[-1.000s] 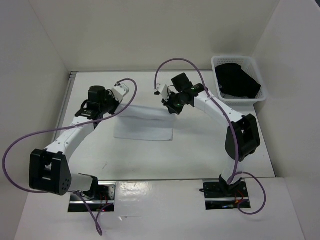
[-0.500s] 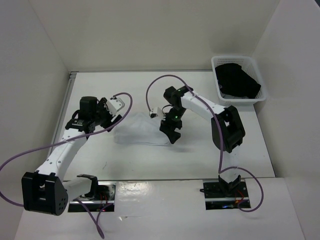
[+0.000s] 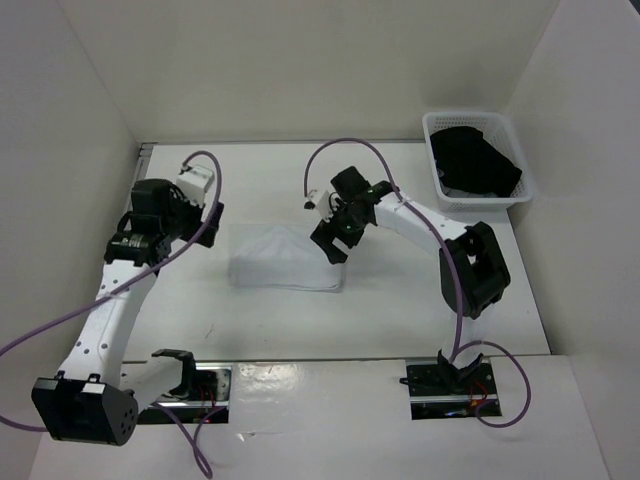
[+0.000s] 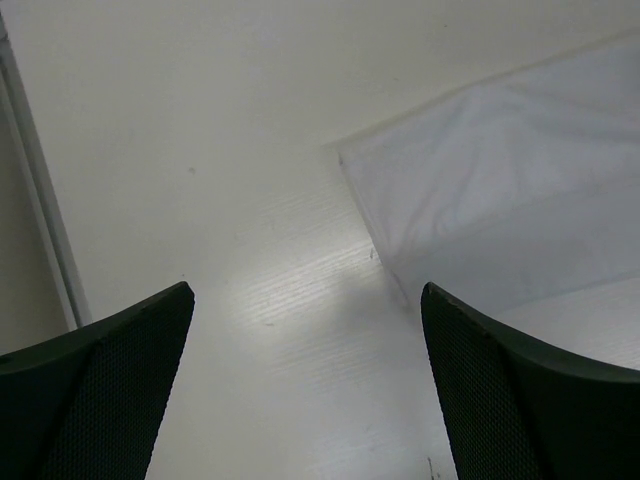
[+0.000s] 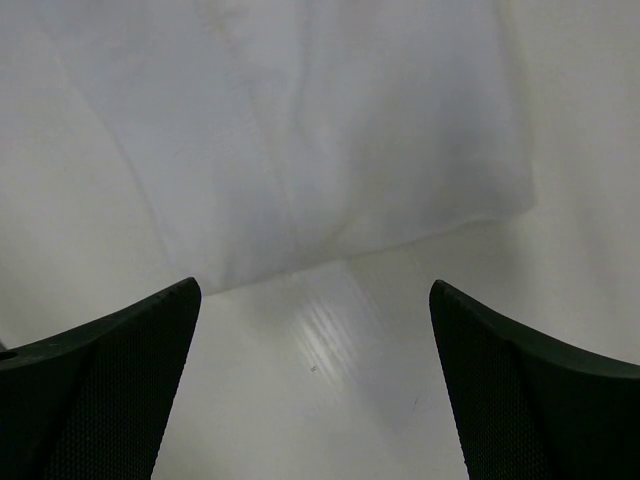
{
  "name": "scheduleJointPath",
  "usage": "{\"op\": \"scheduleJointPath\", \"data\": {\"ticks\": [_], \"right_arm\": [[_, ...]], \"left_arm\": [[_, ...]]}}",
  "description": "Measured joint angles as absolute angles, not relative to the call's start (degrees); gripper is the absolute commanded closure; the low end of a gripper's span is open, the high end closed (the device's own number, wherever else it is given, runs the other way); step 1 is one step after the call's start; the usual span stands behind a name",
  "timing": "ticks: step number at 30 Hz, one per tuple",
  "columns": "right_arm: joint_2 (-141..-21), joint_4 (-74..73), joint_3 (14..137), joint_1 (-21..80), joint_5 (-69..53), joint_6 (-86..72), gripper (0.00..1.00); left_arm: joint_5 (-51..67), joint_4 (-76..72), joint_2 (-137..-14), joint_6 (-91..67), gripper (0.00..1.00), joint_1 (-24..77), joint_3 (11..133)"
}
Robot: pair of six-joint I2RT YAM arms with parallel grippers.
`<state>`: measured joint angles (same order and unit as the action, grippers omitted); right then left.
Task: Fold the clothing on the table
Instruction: Fold the skirt
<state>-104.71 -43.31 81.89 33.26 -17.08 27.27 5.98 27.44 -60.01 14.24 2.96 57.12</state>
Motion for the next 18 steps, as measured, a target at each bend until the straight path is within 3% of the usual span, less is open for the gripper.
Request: {"op": "scheduleJointPath", "data": {"ticks": [6,18], "right_arm": [[-107.22,-35.64,82.24,33.54,-12.1,17.17,0.01],[-115.13,-30.57,91.68,47.29,-5.78,4.69,0.01]], "left_arm": [[6.57,36.36,-60.77,5.28,0.0,-1.87,66.92],[10.9,39.0,-60.66,2.52,0.0,-8.64,58.7]]}}
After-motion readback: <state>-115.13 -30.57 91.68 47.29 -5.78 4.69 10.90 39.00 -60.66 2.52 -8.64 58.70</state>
